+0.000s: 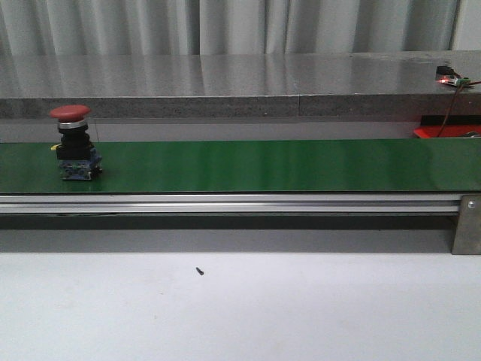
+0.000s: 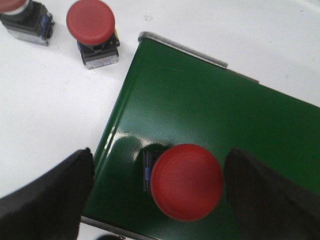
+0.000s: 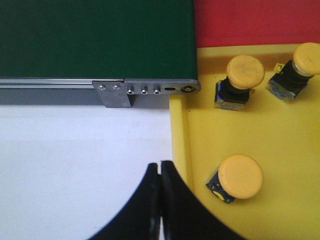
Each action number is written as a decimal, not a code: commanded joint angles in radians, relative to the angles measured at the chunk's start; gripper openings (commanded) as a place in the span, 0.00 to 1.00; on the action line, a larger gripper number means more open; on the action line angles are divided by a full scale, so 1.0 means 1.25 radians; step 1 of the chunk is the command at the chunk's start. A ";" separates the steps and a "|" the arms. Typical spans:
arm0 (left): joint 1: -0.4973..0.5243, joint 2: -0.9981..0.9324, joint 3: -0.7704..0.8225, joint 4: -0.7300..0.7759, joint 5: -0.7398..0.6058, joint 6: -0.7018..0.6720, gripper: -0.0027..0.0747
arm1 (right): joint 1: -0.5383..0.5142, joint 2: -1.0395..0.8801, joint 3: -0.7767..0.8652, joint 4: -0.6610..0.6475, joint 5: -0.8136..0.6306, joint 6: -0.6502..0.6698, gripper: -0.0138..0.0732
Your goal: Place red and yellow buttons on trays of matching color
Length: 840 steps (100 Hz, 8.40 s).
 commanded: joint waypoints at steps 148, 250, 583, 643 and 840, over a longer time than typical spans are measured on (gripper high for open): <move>-0.276 -0.720 0.497 -0.039 -0.083 0.030 0.01 | 0.002 -0.004 -0.019 -0.004 -0.047 -0.006 0.08; -0.276 -0.828 0.566 -0.039 -0.089 0.030 0.01 | 0.026 -0.007 -0.019 -0.005 -0.047 -0.006 0.08; -0.276 -0.828 0.566 -0.039 -0.089 0.030 0.01 | 0.313 0.774 -0.754 0.211 0.024 -0.308 0.27; -0.276 -0.828 0.566 -0.039 -0.089 0.030 0.01 | -0.051 0.764 -0.754 0.213 -0.069 -0.299 0.27; -0.276 -0.828 0.566 -0.039 -0.089 0.030 0.01 | -0.148 0.962 -0.878 0.258 -0.095 -0.255 0.74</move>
